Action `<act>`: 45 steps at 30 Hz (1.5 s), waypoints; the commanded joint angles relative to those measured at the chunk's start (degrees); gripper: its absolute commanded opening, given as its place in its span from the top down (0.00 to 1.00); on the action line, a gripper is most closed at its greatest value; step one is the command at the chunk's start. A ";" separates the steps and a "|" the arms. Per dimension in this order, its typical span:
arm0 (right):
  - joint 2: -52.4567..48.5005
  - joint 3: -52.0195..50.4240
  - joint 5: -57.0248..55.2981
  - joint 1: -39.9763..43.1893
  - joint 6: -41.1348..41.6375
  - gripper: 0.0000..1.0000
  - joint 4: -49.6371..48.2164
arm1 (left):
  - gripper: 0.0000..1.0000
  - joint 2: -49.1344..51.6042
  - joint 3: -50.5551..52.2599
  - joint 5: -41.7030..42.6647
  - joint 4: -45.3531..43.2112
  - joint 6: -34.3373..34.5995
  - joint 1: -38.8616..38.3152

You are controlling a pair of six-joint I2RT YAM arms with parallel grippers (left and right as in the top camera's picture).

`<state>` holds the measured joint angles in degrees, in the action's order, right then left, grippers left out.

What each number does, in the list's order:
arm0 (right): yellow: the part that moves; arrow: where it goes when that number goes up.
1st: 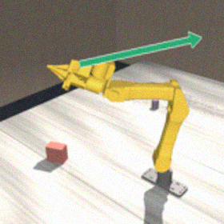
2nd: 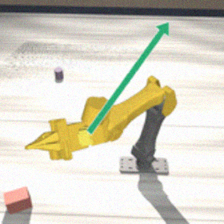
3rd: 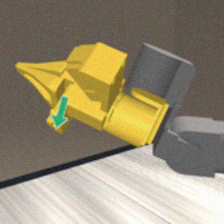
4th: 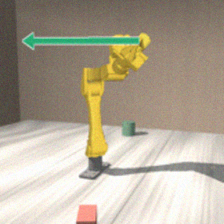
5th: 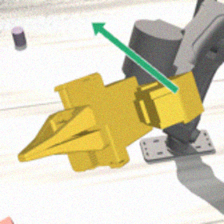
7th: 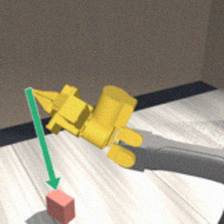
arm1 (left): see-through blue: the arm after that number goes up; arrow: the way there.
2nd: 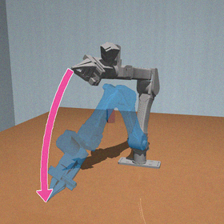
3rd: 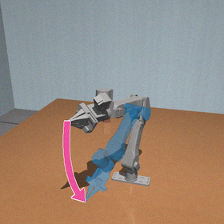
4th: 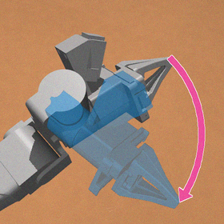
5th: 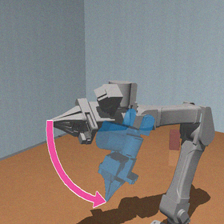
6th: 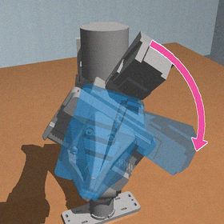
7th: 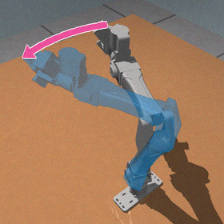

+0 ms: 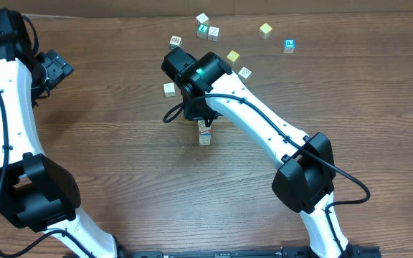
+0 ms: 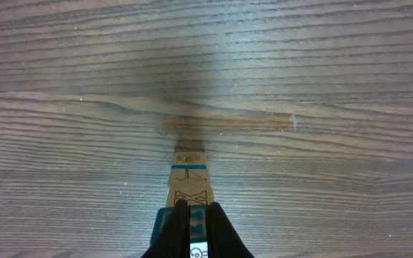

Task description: Form a tower

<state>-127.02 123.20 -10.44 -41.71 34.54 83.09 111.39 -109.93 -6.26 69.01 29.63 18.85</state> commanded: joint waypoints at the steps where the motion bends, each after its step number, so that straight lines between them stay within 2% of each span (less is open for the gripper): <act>1: -0.31 -0.26 0.22 0.04 0.20 0.92 0.00 | 0.00 -0.13 -0.04 -0.31 -0.07 -0.28 -0.28; 34: -0.31 -0.26 2.14 0.04 0.17 0.88 2.03 | 0.00 -0.13 -0.04 -0.31 -0.07 -0.28 -0.28; 38: -0.31 -0.26 2.12 0.04 0.17 0.85 2.01 | 0.00 -0.13 -0.04 -0.31 -0.07 -0.28 -0.28; 43: -0.31 -0.26 1.88 0.04 0.15 0.70 0.59 | 0.00 -0.13 -0.04 -0.31 -0.07 -0.28 -0.37; 45: -0.31 -0.26 1.42 0.04 0.17 0.68 0.07 | 0.01 -0.13 -0.04 -0.31 -0.07 -0.28 -0.50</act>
<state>-127.02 123.20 -8.36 -41.71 34.54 83.66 111.39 -109.93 -6.26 69.01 29.63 18.83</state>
